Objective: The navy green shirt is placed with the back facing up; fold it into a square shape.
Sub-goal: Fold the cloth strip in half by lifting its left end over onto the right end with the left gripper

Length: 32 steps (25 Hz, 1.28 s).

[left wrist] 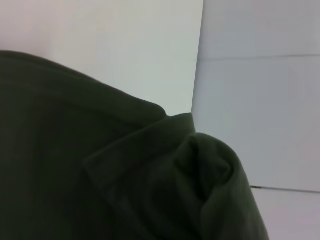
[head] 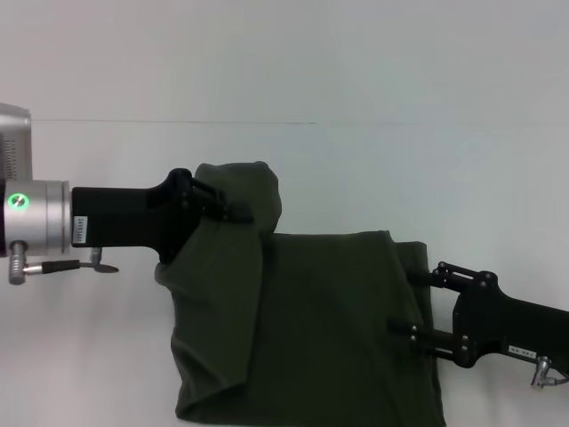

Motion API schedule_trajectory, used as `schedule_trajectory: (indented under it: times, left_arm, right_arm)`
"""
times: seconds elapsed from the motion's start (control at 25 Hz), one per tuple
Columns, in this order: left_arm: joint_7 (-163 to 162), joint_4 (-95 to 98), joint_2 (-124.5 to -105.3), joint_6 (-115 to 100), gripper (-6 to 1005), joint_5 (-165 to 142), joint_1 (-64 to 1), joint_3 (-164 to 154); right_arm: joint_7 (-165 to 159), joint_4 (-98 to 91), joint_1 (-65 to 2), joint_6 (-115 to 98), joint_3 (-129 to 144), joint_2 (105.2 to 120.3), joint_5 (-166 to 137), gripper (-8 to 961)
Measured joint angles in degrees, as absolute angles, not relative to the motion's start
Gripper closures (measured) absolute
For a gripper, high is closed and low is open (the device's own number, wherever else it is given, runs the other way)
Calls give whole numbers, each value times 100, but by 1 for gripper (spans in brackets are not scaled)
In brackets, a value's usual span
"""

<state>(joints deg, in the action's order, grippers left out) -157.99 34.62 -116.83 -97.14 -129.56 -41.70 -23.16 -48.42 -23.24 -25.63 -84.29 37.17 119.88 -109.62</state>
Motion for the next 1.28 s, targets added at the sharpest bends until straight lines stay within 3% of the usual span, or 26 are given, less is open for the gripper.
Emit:
schedule_trajectory:
  times: [0.4,0.72,0.84,1.28]
  left_arm:
    - [-15393,2806,-11807,-9101,887,-12925,-4180,-2349]
    - [-15052,2710,-12073,-8727,887,-12920,-4215,-2400]
    - [-14886,2666,-12093,-8658,885,-12820,-4188,-2440]
    - [-14351,2163,-12146,-8728,710,-12414,-4132,-2478]
  right_arm:
    - [-4861,-2355,-2498,-8476,3544,11978,-10959,205]
    - [-4875,-2358,-2455,-8495,3415,11979,-10959,204]
    - [-4877,-2366,-2422,-8538,3350,11979,-10960,204]
    - [-4857,-2365,-2340,-8606,3107,11964,-10960,205]
